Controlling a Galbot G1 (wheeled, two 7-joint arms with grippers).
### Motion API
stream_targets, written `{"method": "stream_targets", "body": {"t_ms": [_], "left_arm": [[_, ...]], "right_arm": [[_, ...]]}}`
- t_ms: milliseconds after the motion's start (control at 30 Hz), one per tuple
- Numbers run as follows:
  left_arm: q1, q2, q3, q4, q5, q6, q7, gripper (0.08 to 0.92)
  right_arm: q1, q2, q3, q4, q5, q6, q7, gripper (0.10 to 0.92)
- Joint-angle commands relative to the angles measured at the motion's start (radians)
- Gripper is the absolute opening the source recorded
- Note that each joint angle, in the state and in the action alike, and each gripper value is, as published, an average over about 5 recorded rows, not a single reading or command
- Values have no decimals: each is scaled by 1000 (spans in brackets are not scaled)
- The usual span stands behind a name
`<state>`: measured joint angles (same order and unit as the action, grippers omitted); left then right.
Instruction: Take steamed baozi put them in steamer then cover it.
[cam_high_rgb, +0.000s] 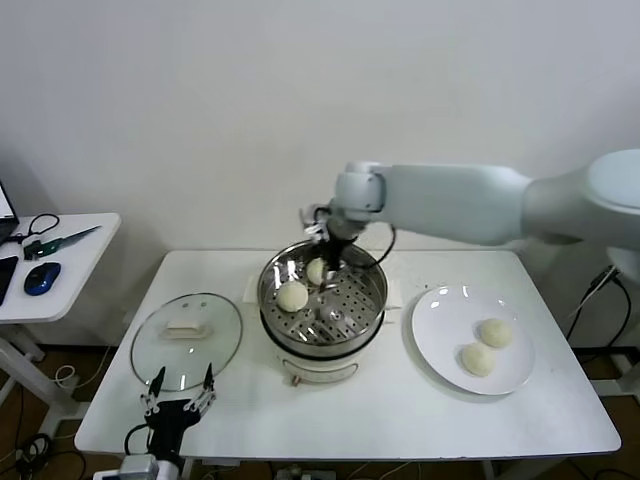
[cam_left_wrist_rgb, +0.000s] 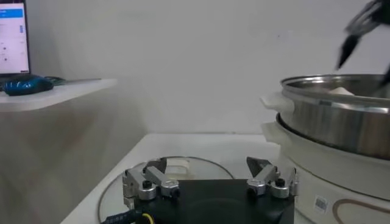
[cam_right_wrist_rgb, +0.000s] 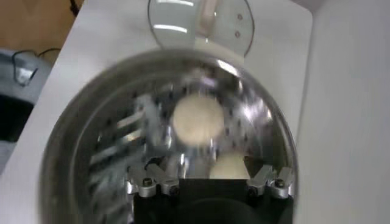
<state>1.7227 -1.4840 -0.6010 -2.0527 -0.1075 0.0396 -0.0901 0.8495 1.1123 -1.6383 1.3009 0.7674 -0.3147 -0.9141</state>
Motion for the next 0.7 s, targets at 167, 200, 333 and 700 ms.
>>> {"method": "stream_targets", "body": {"t_ms": [167,200,333,700], "left_arm": [[3,-3,-1,-13,2,5,2,823],[4,-4,-2,-14,2,5,3,823],[6,-6,-3,-16,2,6,4,823],[17,-7,-10,-13,-1,10,5,823]], "right_arm": [[41,-549,-130,120,-297,174,-169,823],[0,-572,-108,114,-327,177,-162,823],[-168,-628,4,96,-406,175,-134,823],[-543,-651,278,62,-581,110,-81,823]]}}
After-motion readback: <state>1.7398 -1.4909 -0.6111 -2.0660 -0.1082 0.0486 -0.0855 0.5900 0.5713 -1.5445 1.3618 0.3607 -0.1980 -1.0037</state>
